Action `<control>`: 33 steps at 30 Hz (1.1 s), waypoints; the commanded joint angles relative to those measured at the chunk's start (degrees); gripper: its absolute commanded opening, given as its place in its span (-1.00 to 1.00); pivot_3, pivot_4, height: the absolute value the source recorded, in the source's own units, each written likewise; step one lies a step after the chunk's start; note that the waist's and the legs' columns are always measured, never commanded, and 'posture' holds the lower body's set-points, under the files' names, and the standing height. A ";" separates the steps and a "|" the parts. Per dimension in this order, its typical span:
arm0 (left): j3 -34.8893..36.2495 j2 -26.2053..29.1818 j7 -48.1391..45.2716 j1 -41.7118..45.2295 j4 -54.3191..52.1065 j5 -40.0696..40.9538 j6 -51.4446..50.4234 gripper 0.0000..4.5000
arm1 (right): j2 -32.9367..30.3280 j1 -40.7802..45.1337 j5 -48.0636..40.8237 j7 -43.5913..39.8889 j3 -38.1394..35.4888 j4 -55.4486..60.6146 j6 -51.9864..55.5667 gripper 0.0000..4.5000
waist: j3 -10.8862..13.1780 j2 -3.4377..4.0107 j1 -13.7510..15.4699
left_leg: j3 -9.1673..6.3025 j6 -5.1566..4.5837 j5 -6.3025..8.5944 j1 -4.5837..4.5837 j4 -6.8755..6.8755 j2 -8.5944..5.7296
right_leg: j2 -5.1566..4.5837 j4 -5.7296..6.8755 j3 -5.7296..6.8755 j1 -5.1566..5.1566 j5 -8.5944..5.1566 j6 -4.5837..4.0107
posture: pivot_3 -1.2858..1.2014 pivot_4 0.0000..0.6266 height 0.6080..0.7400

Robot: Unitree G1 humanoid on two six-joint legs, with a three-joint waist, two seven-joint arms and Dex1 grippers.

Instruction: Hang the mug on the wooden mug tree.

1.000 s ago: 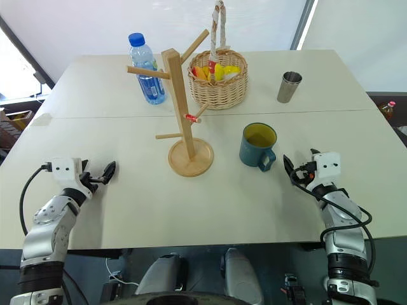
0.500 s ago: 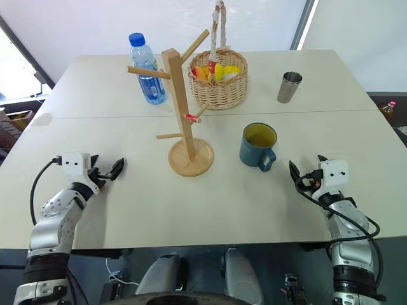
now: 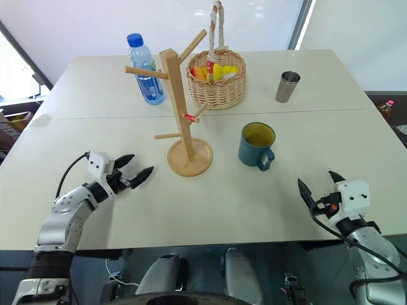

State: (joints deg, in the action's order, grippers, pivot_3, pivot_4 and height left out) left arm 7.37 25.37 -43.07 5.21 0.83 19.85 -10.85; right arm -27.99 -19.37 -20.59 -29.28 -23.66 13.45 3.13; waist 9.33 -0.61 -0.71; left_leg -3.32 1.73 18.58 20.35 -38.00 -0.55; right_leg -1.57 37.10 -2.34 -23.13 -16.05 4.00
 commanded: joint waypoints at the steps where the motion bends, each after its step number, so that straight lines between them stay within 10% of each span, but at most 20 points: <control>1: -0.82 1.46 -4.15 -0.14 -4.41 2.86 -0.78 1.00 | -0.38 -1.52 -0.77 -0.79 0.56 6.78 1.20 0.98 | 0.00 0.00 -0.02 | 0.00 0.00 0.00 0.00 0.00 0.01 | 0.01 0.00 0.00 0.00 0.00 -0.01 | 0.03 -0.52 1.00; 17: -10.42 5.32 -12.97 -2.58 -17.34 5.56 -6.52 1.00 | 5.92 0.43 5.64 4.42 19.98 19.49 8.04 0.98 | 0.00 0.00 0.14 | -0.03 0.00 0.00 0.04 -0.01 0.02 | 0.02 -0.03 0.01 -0.03 -0.02 -0.02 | 0.03 -0.52 1.00; 20: -12.08 5.17 -13.04 -2.11 -18.58 5.70 -6.73 1.00 | 6.71 1.15 5.66 4.46 22.08 19.47 8.95 0.61 | 0.00 0.00 0.07 | -0.03 0.00 0.00 0.05 0.00 0.02 | 0.02 -0.04 0.02 -0.05 -0.02 -0.02 | 0.03 -0.52 1.00; 27: -14.36 4.38 -12.52 -0.84 -19.64 5.69 -7.21 1.00 | 8.49 7.22 9.11 9.41 20.68 13.21 8.94 -0.99 | 0.00 0.00 0.01 | -0.02 0.00 0.00 0.02 -0.02 0.02 | 0.07 -0.03 0.02 -0.03 -0.02 -0.02 | 0.03 -0.52 1.00; 33: -15.39 4.56 -12.38 -1.06 -21.44 5.91 -7.40 1.00 | 9.27 8.61 10.98 11.56 19.41 11.15 7.97 -0.99 | 0.01 0.00 0.03 | -0.02 0.00 0.00 0.06 -0.02 0.01 | 0.07 -0.04 0.02 -0.04 -0.02 -0.01 | 0.03 -0.52 1.00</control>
State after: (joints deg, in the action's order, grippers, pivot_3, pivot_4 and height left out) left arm -7.81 29.78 -55.58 4.17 -18.02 25.42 -18.47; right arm -19.06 -11.29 -9.67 -18.18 -3.16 23.74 12.22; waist 9.33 -0.61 -0.68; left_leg -3.33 1.73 18.58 20.41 -38.02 -0.54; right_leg -1.49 37.06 -2.32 -23.18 -16.06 3.99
